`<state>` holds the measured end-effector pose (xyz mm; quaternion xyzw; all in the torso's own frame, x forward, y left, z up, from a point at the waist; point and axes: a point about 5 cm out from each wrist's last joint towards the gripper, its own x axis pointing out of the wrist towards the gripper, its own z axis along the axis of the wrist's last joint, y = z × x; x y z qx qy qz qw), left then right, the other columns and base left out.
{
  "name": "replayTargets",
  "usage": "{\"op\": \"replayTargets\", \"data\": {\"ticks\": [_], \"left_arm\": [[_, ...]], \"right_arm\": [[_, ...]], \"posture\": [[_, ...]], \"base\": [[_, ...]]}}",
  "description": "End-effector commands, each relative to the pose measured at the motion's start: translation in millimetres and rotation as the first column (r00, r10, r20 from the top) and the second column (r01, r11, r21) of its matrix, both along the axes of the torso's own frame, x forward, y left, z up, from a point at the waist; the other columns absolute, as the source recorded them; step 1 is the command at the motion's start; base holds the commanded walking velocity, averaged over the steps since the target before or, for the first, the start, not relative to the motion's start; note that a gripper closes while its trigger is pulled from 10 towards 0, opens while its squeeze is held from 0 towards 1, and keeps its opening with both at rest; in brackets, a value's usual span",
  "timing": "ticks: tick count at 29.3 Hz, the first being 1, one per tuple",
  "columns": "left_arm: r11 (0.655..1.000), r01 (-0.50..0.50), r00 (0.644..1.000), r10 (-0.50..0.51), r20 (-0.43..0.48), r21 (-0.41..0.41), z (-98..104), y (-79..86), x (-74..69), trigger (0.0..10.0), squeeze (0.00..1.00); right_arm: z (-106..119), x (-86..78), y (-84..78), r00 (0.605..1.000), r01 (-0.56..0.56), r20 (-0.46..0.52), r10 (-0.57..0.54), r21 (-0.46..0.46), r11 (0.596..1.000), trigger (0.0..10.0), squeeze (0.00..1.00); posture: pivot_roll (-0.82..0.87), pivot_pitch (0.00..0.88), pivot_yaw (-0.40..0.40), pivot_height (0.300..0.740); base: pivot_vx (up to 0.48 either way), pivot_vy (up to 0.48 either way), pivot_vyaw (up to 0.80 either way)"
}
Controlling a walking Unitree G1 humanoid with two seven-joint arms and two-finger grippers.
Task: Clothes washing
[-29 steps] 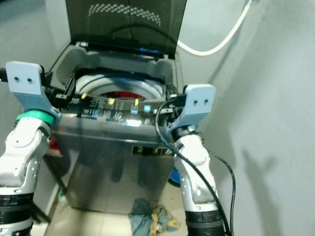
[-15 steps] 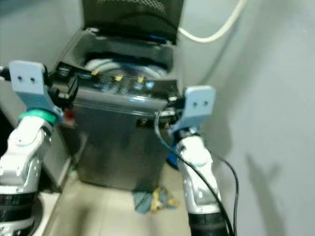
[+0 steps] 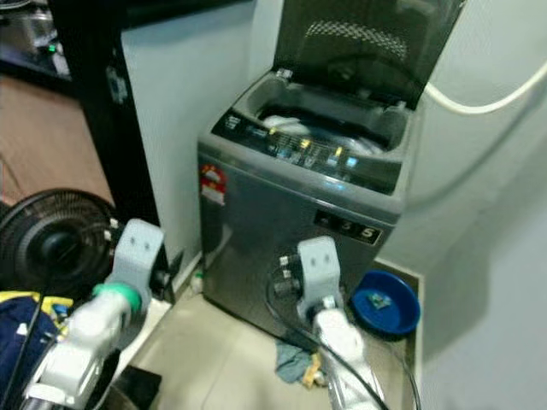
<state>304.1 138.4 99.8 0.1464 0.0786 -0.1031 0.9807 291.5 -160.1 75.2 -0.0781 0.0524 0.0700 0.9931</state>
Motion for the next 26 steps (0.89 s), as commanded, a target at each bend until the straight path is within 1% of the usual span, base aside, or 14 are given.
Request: {"op": "replayTargets", "data": {"ticks": [1, 4, 8, 10, 14, 15, 16, 17, 18, 19, 20, 21, 24, 26], "left_arm": [[1.0, 0.025, 1.0, -0.025, -0.006, 0.009, -7, -5.8, -3.1, 10.0, 0.0], [0.999, 0.033, 0.997, -0.032, -0.069, 0.02, -25, -7.2, -9.2, 10.0, 0.0], [0.999, 0.036, 0.996, -0.033, -0.088, 0.033, -32, -7.2, -11.8, 10.0, 0.0], [0.996, 0.02, 0.986, -0.006, -0.169, 0.082, -61, 1.8, -21.6, 10.0, 0.0], [0.996, 0.02, 0.986, -0.006, -0.169, 0.082, -61, 1.8, -21.6, 10.0, 0.0], [0.996, 0.006, 0.977, 0.014, -0.212, 0.094, -74, 7.6, -27.1, 10.0, 0.0], [0.996, 0.006, 0.977, 0.014, -0.212, 0.094, -74, 7.6, -27.1, 10.0, 0.0], [0.993, -0.049, 0.955, 0.078, -0.285, 0.105, -92, 19.7, -35.3, 10.0, 0.0], [0.993, -0.049, 0.955, 0.078, -0.285, 0.105, -92, 19.7, -35.3, 10.0, 0.0], [0.986, -0.107, 0.925, 0.145, -0.352, 0.124, -109, 32.1, -44.9, 10.0, 0.0], [0.986, -0.107, 0.925, 0.145, -0.352, 0.124, -109, 32.1, -44.9, 10.0, 0.0], [0.978, -0.157, 0.895, 0.199, -0.399, 0.135, -120, 41.5, -53.4, 10.0, 0.0], [0.967, -0.206, 0.872, 0.251, -0.42, 0.148, -127, 50.5, -60.5, 10.0, 0.0], [0.966, -0.214, 0.879, 0.256, -0.403, 0.147, -125, 51.6, -59.0, 10.0, 0.0]], "right_arm": [[-3, -0.2, -4.3, 1.0, 0.013, 0.007, -0.013, -0.016, 1.0, 10.0, 0.0], [-23, -8.5, -13.3, 0.997, 0.038, -0.061, -0.04, -0.04, 0.998, 10.0, 0.0], [-33, -12.8, -17.6, 0.994, 0.051, -0.097, -0.056, -0.054, 0.997, 10.0, 0.0], [-69, -30.6, -32.8, 0.962, 0.123, -0.236, -0.134, -0.063, 0.99, 10.0, 0.0], [-69, -30.6, -32.8, 0.962, 0.123, -0.236, -0.134, -0.063, 0.99, 10.0, 0.0], [-83, -40.4, -39.0, 0.939, 0.161, -0.297, -0.171, -0.06, 0.985, 10.0, 0.0], [-83, -40.4, -39.0, 0.939, 0.161, -0.297, -0.171, -0.06, 0.985, 10.0, 0.0], [-99, -53.3, -44.9, 0.904, 0.207, -0.372, -0.211, -0.051, 0.977, 10.0, 0.0], [-99, -53.3, -44.9, 0.904, 0.207, -0.372, -0.211, -0.051, 0.977, 10.0, 0.0], [-110, -63.8, -47.5, 0.874, 0.244, -0.425, -0.234, -0.032, 0.969, 10.0, 0.0], [-110, -63.8, -47.5, 0.874, 0.244, -0.425, -0.234, -0.032, 0.969, 10.0, 0.0], [-116, -70.9, -48.1, 0.856, 0.266, -0.456, -0.243, -0.013, 0.964, 10.0, 0.0], [-120, -74.9, -47.7, 0.85, 0.279, -0.467, -0.243, 0.007, 0.96, 10.0, 0.0], [-118, -72.9, -47.2, 0.857, 0.277, -0.456, -0.24, 0.014, 0.961, 10.0, 0.0]], "posture": [[0.08, 0.01, -0.001, 0.74], [0.08, 0.005, 0.005, 0.74], [0.08, 0.005, 0.005, 0.74], [0.07, 0.0, 0.007, 0.74], [0.07, 0.0, 0.007, 0.74], [0.07, 0.0, 0.006, 0.74], [0.07, 0.0, 0.006, 0.74], [0.07, 0.0, 0.005, 0.74], [0.07, 0.0, 0.005, 0.74], [0.07, 0.0, 0.005, 0.74], [0.07, 0.0, 0.005, 0.74], [0.08, 0.0, -0.004, 0.74], [0.08, 0.0, -0.005, 0.74], [0.08, 0.0, -0.005, 0.74]], "base": [[0.0, 0.0, 0.79], [0.0, 0.0, 0.78], [0.0, 0.0, 0.78], [0.0, 0.0, 0.78], [0.0, 0.0, 0.78], [0.0, 0.0, 0.78], [0.0, 0.0, 0.78], [0.0, 0.0, 0.78], [0.0, 0.0, 0.78], [0.0, 0.0, 0.78], [0.0, 0.0, 0.78], [0.0, 0.0, 0.77], [0.0, 0.0, 0.76], [0.0, 0.0, 0.76]]}}
